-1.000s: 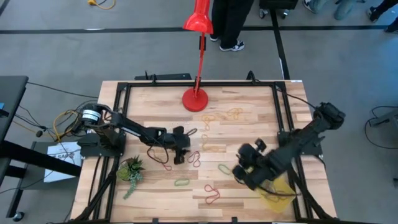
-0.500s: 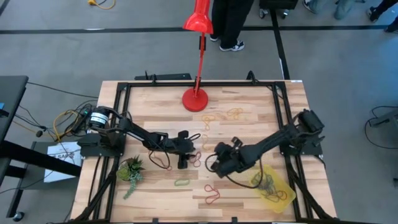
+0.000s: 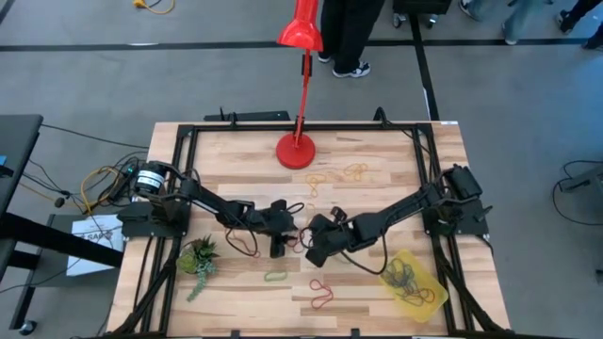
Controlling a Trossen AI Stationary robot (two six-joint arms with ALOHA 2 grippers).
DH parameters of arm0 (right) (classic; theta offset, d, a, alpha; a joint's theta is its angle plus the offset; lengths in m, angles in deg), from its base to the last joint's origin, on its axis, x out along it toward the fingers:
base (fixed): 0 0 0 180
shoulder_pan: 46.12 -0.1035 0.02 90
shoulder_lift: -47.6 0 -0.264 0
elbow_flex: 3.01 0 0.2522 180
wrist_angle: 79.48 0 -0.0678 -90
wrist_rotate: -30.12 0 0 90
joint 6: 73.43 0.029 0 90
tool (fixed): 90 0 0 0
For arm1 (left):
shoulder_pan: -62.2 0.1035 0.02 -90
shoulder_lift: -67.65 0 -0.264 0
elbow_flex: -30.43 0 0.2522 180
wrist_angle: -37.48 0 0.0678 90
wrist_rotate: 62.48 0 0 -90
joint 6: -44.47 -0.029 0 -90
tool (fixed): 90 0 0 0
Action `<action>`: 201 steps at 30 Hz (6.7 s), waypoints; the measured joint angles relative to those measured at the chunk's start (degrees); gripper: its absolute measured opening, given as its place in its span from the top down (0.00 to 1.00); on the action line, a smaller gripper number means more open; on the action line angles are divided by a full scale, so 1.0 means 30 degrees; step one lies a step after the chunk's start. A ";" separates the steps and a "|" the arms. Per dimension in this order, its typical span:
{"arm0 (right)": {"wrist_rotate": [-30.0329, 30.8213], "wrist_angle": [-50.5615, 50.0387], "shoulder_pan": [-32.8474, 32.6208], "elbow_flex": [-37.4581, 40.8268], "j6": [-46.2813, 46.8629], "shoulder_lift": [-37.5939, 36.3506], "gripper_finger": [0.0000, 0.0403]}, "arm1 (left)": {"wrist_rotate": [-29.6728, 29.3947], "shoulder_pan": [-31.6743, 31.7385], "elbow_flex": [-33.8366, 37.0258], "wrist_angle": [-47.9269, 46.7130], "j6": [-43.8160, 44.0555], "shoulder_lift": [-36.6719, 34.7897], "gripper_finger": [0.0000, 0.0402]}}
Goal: Pick and place rubber bands into bin
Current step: Put the red rubber band into the container
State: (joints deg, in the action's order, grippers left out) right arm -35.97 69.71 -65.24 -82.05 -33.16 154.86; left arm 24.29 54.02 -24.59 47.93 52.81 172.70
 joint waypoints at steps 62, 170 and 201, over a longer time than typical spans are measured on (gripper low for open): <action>0.0048 0.4326 0.0029 0.0000 -0.3131 -0.0007 0.85 | -0.0375 -0.1872 0.0015 -0.0588 -0.2721 -0.4634 1.00; 1.1514 -2.0652 -1.2759 -0.8700 1.6307 -0.0277 0.78 | -0.2014 -0.5026 -0.0208 -1.7741 0.2889 -0.7919 0.74; 0.9311 -1.3198 -0.5209 -0.7045 0.6894 -0.0003 0.78 | -0.4536 -0.7262 -0.0197 -1.5778 0.0289 -0.4532 0.74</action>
State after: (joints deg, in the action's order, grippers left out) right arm -8.04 30.12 -80.86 -103.18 -12.48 154.85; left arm 10.68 32.23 -25.18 0.60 53.68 159.11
